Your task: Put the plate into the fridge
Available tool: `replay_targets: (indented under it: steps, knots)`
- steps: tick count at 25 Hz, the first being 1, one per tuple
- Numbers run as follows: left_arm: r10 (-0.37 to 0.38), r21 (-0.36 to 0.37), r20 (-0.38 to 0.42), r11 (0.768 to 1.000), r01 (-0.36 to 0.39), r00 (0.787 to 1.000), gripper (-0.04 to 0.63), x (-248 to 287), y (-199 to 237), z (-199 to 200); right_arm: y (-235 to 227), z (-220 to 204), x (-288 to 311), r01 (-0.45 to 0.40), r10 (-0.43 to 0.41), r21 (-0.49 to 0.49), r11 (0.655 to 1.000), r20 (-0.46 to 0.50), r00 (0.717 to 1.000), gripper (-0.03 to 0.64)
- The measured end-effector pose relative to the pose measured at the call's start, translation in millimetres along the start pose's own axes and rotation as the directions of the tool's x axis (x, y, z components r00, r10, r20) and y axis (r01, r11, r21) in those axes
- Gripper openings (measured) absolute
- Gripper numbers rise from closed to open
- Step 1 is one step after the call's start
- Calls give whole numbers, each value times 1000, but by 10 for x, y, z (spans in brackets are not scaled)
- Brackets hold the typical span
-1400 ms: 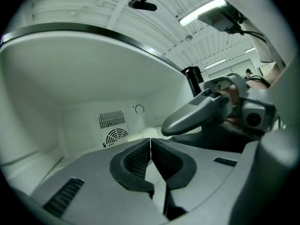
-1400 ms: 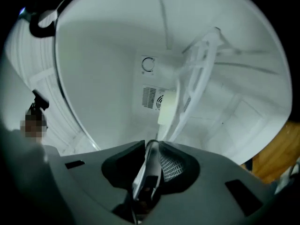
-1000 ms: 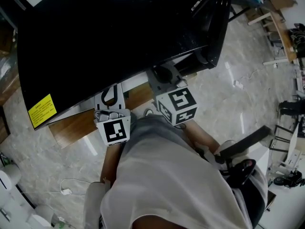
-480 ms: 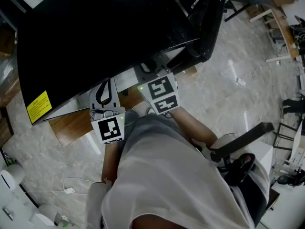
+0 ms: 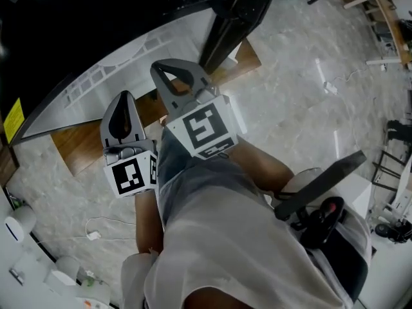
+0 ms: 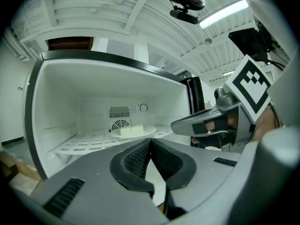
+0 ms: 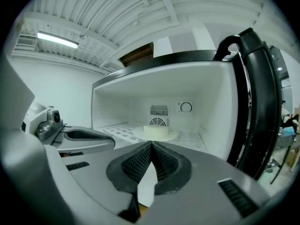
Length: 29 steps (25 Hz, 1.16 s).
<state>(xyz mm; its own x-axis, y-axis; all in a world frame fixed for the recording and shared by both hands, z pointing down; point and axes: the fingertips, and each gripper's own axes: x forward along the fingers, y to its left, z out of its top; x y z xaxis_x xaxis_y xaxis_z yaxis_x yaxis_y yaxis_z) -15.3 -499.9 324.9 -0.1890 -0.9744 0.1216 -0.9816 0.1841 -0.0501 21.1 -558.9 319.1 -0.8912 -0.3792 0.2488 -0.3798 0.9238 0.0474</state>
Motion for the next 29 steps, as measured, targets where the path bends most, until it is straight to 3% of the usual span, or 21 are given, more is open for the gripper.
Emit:
replay_targets:
  steps: [4, 8, 16, 22, 29]
  knots:
    - [8, -28, 9, 1000, -8, 1000, 20, -165, -594, -177, -76, -342, -551, -13, 13, 5, 1000, 13, 1000, 17]
    - [-13, -39, 28, 999, 15, 1000, 20, -386, -683, -129, 112, -366, -797, 12, -12, 3, 1000, 3, 1000, 17]
    - [-48, -48, 58, 998, 50, 997, 20, -1809, -1226, 179, 1065, -206, -2133, 75, -76, 28, 997, 31, 997, 17]
    - [-73, -83, 79, 993, 80, 994, 20, -3304, -1345, 83, 2304, -206, -3060, 98, -100, 29, 995, 61, 993, 17]
    - [-90, -98, 95, 990, 99, 991, 20, -4147, -1663, -22, 2876, -387, -3769, 103, -104, 20, 994, 62, 993, 17]
